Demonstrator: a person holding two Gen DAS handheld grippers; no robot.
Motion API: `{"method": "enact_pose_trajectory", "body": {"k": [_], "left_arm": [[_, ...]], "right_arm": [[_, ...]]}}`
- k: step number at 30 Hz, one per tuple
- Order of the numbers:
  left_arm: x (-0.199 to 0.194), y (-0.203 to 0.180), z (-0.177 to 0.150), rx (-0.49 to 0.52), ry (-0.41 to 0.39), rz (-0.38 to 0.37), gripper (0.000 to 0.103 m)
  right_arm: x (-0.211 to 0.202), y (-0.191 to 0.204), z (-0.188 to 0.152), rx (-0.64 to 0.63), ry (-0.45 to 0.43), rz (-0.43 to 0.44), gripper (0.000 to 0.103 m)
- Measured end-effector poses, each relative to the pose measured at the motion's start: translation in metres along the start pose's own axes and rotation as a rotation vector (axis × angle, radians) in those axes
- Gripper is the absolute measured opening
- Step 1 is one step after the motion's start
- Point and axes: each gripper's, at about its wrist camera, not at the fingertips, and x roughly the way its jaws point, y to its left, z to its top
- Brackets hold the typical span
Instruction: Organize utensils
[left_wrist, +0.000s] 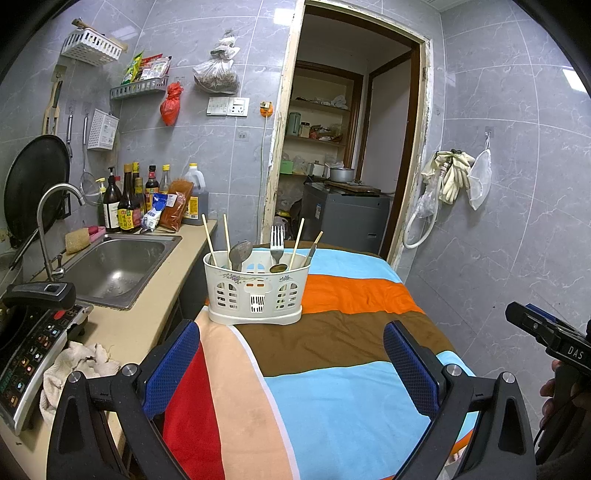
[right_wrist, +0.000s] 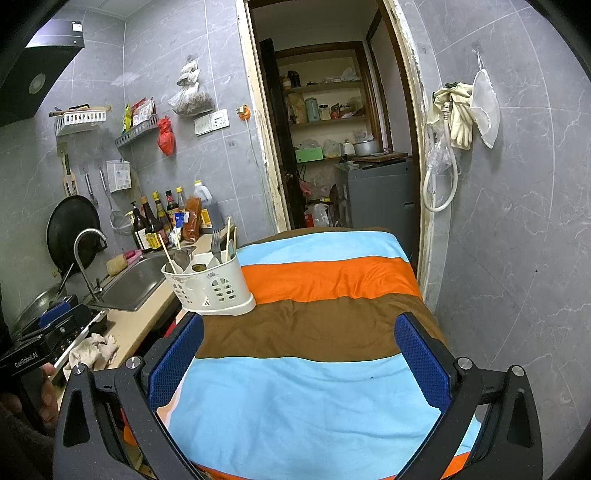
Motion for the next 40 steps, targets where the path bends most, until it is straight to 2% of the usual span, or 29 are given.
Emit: {"method": "enact_pose_trajectory", "body": {"k": [40], "left_arm": [[-0.0019,0.0064,-0.0073,-0.007,0.017,0.003,0.100]], "right_arm": [[-0.0033,-0.0013,-0.0003,-0.001,0.008,0.000,0.101]]}}
